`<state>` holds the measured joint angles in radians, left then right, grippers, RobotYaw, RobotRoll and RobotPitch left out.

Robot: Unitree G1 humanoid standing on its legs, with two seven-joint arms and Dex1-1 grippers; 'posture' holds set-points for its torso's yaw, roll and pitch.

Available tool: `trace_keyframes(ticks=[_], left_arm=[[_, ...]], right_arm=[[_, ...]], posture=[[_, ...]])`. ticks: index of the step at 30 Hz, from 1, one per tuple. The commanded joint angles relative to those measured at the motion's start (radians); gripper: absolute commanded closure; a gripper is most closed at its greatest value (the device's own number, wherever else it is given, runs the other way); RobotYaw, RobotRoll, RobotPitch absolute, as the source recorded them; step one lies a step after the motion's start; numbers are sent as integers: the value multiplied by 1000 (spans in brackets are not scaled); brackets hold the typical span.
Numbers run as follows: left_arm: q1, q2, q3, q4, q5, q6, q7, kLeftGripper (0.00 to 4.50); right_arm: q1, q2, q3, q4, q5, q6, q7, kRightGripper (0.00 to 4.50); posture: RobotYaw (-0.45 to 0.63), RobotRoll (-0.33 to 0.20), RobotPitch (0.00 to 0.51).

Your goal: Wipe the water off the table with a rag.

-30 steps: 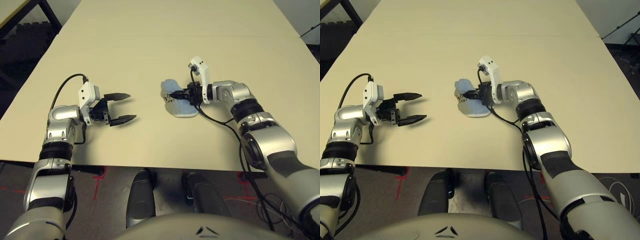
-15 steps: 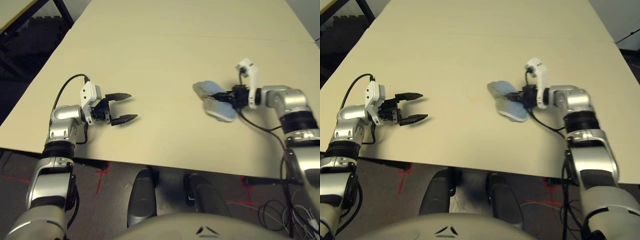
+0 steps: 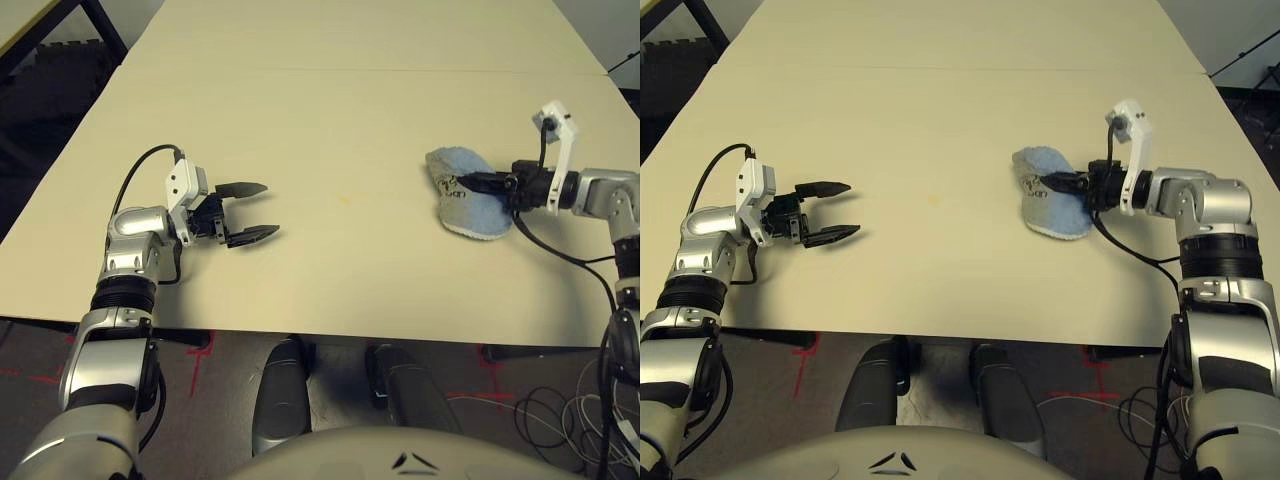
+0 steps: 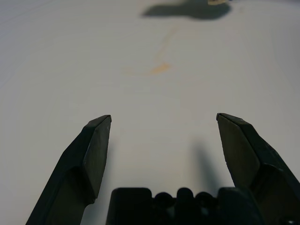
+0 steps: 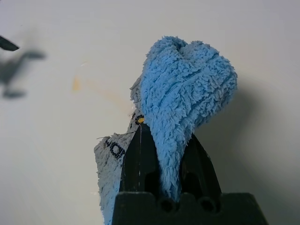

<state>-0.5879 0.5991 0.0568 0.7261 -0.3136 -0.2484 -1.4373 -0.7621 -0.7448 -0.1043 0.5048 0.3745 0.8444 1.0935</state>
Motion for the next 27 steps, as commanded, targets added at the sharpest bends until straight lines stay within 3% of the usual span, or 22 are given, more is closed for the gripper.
trace_keyframes(ticks=[1,10,16,17,21,26,27], left_arm=[[-10,-2,-9,24,16,-8,-13,0],[-7,3,-6,28,15,-11,-16,0],[-6,5,-5,29,14,-12,-17,0],[-5,5,-5,28,14,-12,-17,0],[-4,4,-1,27,11,-7,-12,0],[-12,7,11,29,3,12,2,0],[-16,8,13,31,2,16,5,0]], right_arm=[[-33,-59,-28,77,-11,-44,10,4269],[-56,-145,33,265,-96,-155,70,4269],[-48,-111,41,364,-174,-271,-19,4269],[-48,-101,37,375,-183,-289,-46,3547],[-61,-80,6,403,-179,-294,-107,2162],[-73,-117,0,417,-206,-321,-142,237],[-73,-130,4,416,-213,-329,-136,35]], posture=[[89,0,163],[95,0,168],[94,0,168],[94,0,168],[92,0,170],[90,0,169],[90,0,168]])
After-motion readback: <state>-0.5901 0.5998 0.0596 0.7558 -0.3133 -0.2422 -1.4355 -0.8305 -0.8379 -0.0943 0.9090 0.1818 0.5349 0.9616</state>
